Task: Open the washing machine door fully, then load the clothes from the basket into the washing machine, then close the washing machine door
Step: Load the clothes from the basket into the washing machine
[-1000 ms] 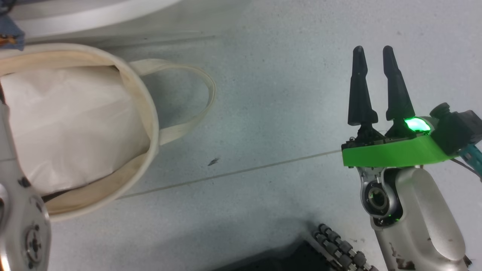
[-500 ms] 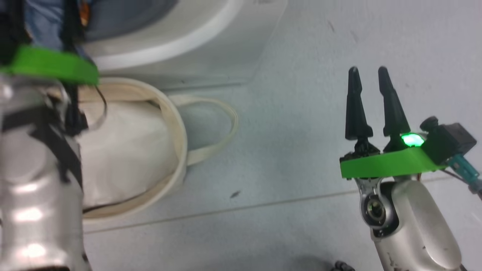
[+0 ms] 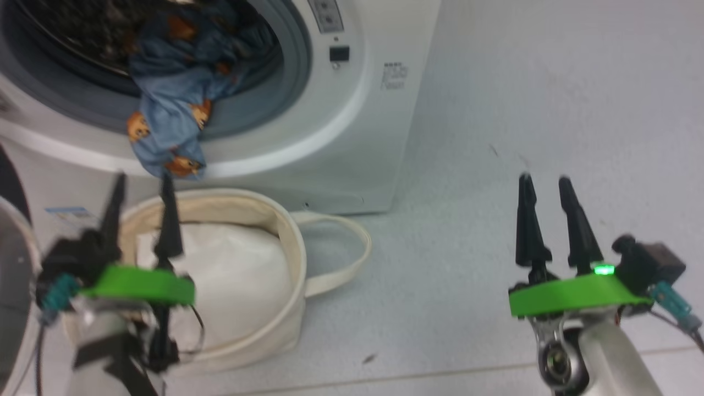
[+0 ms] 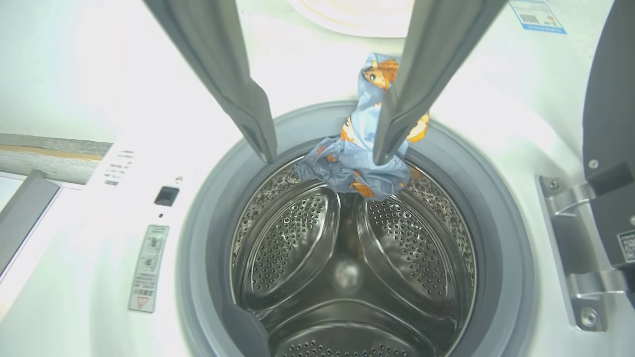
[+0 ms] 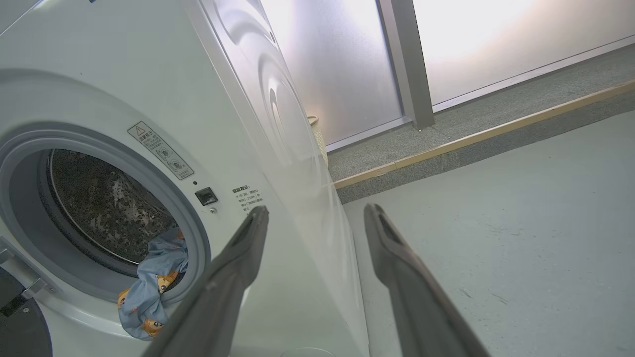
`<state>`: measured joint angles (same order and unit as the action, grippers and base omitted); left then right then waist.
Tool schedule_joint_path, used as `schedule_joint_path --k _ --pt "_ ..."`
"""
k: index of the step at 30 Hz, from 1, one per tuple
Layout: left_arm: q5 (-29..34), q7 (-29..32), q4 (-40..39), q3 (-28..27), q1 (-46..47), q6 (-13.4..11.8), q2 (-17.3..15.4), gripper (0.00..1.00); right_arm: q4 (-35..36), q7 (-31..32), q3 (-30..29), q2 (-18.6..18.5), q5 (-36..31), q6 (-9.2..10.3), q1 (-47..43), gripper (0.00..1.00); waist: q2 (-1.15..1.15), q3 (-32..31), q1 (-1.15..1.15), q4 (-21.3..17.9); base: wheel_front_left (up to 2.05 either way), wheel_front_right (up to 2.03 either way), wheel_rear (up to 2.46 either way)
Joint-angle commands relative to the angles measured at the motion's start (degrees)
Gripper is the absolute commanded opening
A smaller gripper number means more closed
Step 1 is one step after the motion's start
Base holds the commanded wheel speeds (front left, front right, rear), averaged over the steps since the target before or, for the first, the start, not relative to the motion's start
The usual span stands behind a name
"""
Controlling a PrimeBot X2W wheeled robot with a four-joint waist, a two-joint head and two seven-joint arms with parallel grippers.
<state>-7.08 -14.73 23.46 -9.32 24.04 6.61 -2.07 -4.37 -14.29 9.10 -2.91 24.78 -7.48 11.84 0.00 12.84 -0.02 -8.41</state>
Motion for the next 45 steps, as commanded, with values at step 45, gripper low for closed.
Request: schedule_joint_path --k 45 --pt "-8.5 -0.3 -6.9 11.5 -9.9 -8.9 -0.8 1.0 1.5 -0.7 0.4 0.0 0.0 -0.01 -4.6 1.0 0.0 -4.1 0.02 0.6 0.0 0.0 0.0"
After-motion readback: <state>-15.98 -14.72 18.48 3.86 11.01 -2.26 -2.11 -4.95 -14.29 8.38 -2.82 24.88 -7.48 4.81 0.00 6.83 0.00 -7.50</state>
